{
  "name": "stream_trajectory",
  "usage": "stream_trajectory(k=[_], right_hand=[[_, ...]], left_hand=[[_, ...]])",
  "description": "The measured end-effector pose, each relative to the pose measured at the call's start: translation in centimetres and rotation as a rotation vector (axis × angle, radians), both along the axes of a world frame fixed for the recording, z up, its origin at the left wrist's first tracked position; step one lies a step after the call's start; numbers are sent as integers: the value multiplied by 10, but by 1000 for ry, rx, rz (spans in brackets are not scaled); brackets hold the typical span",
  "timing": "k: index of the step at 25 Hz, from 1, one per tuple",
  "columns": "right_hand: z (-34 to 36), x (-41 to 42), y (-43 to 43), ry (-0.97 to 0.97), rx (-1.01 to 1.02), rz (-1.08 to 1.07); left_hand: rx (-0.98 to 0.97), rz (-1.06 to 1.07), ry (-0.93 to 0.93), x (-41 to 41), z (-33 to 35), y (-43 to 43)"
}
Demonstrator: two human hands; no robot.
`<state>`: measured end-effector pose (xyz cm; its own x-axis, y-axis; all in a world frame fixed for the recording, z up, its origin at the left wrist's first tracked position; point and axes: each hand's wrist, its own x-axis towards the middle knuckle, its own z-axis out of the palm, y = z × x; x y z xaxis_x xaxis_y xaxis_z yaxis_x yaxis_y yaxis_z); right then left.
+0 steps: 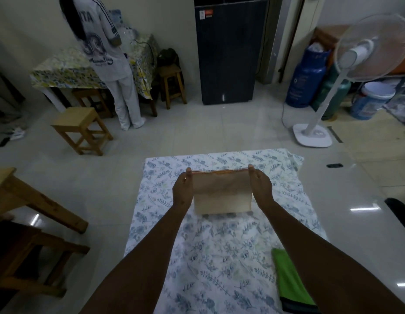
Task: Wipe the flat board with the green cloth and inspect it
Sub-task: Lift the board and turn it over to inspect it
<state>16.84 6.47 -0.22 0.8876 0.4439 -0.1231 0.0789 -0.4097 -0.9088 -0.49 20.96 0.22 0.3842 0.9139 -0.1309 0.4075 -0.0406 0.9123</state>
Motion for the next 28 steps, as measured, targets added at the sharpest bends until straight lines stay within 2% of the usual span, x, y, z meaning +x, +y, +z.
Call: stream_trajectory(k=[8, 13, 17, 19, 23, 25, 28], right_hand=[[-7, 52, 54, 13, -46, 97], [-24, 58, 62, -22, -80, 132], [-37, 55, 57, -31, -100, 126], [-42, 53, 53, -38, -83, 118], [-49, 44, 31, -106, -75, 101], [-50, 34, 10, -144, -89, 118], [-56, 16, -33, -227, -115, 126]], left_hand=[[9, -124, 73, 41, -5, 56], [1, -144, 90, 43, -19, 58], [35, -148, 181, 44, -24, 48], [99, -126, 198, 40, -29, 41], [380, -16, 234, 28, -29, 9], [461, -80, 229, 22, -29, -11], [468, -258, 235, 13, -40, -40]])
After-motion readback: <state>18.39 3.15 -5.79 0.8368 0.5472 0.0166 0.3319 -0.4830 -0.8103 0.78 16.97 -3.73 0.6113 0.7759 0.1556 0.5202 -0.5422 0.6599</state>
